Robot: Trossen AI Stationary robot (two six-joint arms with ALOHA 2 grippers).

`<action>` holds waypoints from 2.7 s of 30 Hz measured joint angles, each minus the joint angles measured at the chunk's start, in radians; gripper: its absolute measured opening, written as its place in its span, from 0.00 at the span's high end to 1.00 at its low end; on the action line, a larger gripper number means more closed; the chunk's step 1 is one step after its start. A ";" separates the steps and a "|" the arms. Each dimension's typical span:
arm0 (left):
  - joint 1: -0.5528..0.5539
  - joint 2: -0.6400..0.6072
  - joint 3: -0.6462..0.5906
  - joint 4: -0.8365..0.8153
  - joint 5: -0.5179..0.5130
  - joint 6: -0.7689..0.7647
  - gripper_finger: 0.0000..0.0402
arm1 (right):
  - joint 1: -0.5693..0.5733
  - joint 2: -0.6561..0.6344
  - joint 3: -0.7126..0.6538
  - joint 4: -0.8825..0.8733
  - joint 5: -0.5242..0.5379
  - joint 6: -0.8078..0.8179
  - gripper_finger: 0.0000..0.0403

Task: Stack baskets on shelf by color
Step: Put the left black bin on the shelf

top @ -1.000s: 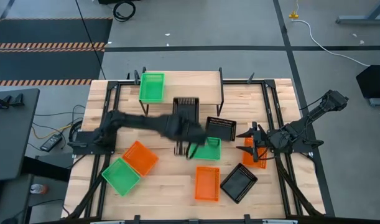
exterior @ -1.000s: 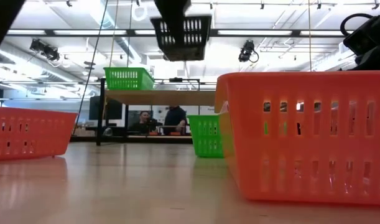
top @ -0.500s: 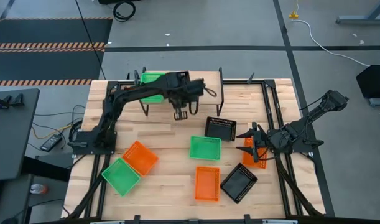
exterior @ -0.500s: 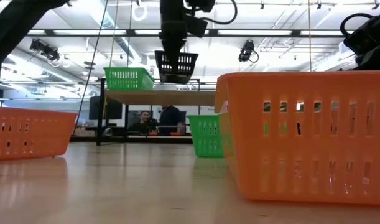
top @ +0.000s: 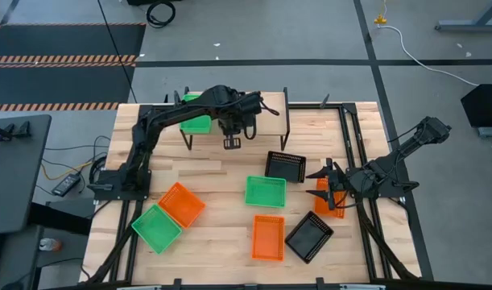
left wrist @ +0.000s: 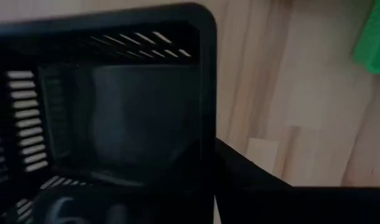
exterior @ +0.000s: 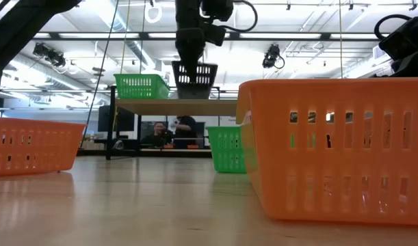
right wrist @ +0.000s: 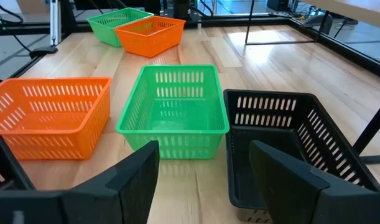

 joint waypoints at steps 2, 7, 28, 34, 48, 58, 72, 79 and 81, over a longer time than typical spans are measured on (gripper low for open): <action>0.009 0.000 0.000 0.000 0.000 -0.019 0.89 | 0.000 0.000 0.000 0.000 0.000 0.004 0.36; 0.012 0.000 0.000 0.002 0.010 -0.036 0.86 | 0.000 0.000 0.000 0.000 0.000 0.004 0.36; -0.018 0.000 0.000 -0.045 0.026 0.005 0.92 | 0.000 0.000 0.000 0.000 0.000 0.004 0.36; -0.016 0.000 0.000 -0.044 0.005 0.005 0.93 | 0.000 0.000 0.000 0.000 0.000 0.005 0.36; 0.002 0.000 0.000 -0.039 -0.020 -0.001 0.92 | 0.000 0.000 0.000 0.000 0.000 0.005 0.36; 0.001 0.000 0.000 0.004 -0.021 -0.012 0.82 | 0.000 0.000 0.000 0.000 0.000 0.005 0.36; -0.025 0.000 0.000 -0.002 -0.086 0.058 0.77 | 0.000 0.000 0.000 0.000 0.000 0.005 0.36; -0.053 -0.007 0.002 -0.006 -0.091 0.058 0.74 | 0.000 0.000 0.000 0.000 0.000 0.005 0.36; -0.060 -0.016 0.002 -0.008 -0.097 0.057 0.74 | 0.000 0.000 0.000 0.000 0.000 0.005 0.36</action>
